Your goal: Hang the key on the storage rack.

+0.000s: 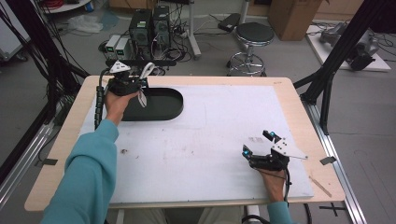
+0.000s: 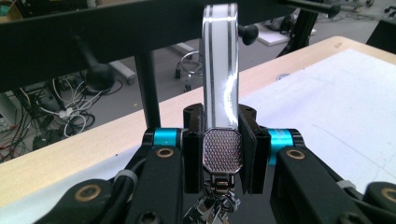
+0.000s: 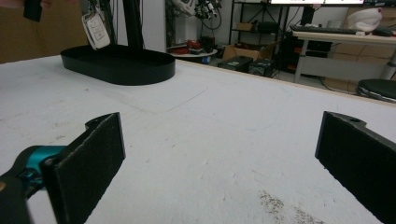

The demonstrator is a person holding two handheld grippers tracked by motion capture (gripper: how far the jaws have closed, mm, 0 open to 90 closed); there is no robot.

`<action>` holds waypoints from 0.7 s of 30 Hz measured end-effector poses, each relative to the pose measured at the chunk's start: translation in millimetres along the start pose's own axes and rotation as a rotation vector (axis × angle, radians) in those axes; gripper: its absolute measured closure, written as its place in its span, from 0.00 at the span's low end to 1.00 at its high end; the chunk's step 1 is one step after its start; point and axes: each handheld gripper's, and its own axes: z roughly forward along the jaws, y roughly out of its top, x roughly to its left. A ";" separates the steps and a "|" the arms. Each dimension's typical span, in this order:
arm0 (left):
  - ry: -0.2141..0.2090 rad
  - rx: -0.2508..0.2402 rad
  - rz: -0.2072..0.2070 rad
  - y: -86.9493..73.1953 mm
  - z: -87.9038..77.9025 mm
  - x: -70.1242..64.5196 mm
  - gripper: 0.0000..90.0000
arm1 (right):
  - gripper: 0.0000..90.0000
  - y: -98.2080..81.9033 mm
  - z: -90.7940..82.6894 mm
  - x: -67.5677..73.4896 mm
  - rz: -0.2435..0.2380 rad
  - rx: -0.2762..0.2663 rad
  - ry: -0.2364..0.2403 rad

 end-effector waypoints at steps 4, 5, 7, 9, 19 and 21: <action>0.014 0.010 0.012 -1.3 3.4 -2.5 0.82 | 0.01 0.0 -0.1 -0.5 -0.002 -0.001 0.002; 0.017 0.012 0.015 -1.8 4.2 -2.8 0.82 | 0.01 0.0 -0.1 -0.5 -0.002 -0.001 0.002; 0.019 0.019 0.012 -3.1 5.4 -3.3 0.82 | 0.01 0.0 -0.2 -0.2 0.003 0.000 0.004; 0.027 0.028 0.020 -4.0 6.3 -4.0 0.82 | 0.01 0.0 0.0 -0.6 -0.001 -0.001 0.003; 0.039 0.045 0.012 -8.3 12.4 -6.3 0.82 | 0.01 -0.2 0.1 -0.9 0.001 -0.002 0.006; 0.037 0.043 0.009 -9.9 13.5 -6.6 0.82 | 0.01 -0.1 0.0 -0.8 -0.001 -0.001 0.004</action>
